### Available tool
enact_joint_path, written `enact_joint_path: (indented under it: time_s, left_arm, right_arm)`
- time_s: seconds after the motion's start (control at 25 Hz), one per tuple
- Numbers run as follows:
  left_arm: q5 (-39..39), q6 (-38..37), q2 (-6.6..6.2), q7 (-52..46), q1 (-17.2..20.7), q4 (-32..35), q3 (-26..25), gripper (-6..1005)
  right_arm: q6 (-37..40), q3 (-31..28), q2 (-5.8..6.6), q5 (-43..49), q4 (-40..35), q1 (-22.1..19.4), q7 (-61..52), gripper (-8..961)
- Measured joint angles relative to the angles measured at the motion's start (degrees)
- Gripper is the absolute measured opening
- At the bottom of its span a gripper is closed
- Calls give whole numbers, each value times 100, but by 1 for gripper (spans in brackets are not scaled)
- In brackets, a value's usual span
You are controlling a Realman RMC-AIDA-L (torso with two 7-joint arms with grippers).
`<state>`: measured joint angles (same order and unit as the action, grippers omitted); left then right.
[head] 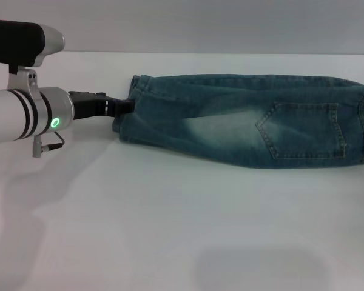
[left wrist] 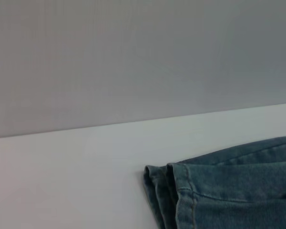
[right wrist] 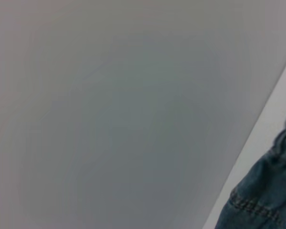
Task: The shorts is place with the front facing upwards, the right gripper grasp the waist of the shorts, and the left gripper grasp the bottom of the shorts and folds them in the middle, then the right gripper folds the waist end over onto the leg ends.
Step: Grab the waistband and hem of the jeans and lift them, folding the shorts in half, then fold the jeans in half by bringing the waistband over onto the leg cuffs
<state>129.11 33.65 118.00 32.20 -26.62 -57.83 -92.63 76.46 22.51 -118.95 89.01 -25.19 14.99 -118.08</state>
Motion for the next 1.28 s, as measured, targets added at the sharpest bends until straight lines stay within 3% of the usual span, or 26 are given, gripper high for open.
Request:
enact_joint_path:
  time_s: [0.32,0.52,1.28]
  left_arm:
    - [0,28,-12,24,-35,40,0,717]
    - [0,62,-14,55,-48,51,-9,717]
    - [0,232,-3,120,-63,-33,6,717]
  right_arm:
    - [127,-18,21,-132,201,-363,174,675]
    - [134,-395,23,-141,424,-542,298,675]
    - [233,-693,25,-167,443,-647,351,674]
